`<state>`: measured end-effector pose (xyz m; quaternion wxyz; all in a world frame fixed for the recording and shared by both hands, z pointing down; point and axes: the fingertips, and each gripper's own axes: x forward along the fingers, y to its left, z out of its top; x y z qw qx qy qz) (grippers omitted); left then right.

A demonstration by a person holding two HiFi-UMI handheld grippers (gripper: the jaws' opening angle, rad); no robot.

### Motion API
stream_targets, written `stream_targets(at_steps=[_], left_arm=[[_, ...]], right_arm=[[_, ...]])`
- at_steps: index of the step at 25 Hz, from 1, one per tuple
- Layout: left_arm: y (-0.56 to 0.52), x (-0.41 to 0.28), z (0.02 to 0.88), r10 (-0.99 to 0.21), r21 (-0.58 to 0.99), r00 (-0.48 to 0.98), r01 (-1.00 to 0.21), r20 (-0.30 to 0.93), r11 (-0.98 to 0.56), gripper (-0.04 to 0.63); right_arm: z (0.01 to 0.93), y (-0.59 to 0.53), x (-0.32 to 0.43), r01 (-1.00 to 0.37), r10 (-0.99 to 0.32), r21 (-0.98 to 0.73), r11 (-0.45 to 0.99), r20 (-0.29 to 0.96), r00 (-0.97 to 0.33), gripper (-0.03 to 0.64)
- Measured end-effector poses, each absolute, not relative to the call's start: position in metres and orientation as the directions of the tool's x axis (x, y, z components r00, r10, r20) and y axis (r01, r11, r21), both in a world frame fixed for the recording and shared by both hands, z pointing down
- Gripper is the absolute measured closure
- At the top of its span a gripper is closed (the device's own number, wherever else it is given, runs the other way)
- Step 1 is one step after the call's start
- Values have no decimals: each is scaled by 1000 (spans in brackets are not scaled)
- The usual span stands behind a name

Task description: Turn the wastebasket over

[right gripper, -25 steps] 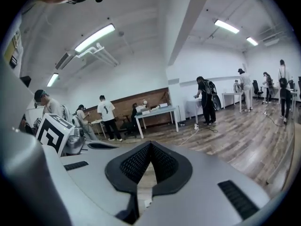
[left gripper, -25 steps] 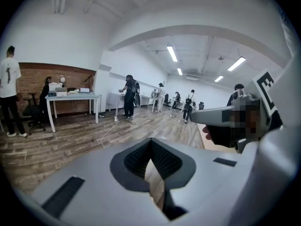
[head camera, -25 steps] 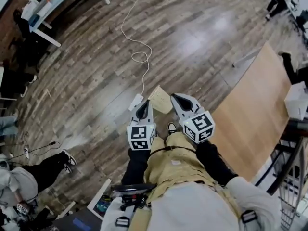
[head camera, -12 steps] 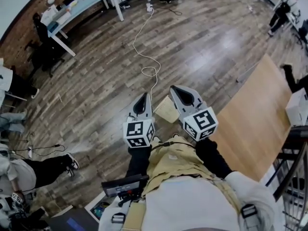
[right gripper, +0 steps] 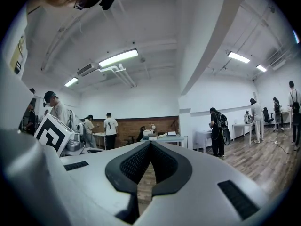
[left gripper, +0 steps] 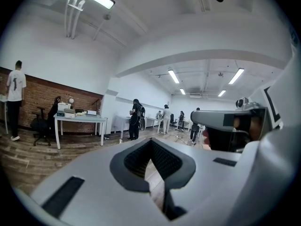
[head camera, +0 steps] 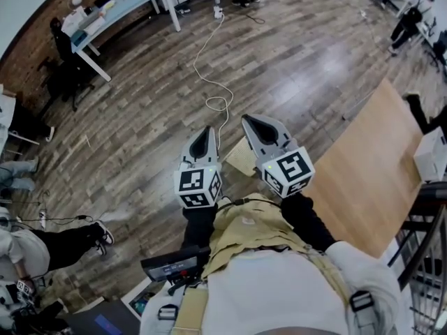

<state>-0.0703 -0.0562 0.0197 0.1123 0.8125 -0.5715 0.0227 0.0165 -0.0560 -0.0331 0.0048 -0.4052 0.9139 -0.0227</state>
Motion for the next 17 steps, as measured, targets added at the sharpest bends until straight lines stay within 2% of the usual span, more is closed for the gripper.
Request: stream_targets(at_steps=[17], left_arm=[[-61, -72, 33, -902, 190, 375, -922, 213, -338, 595]], right_arm=[[-28, -59, 16, -761, -762, -70, 645, 19, -647, 597]])
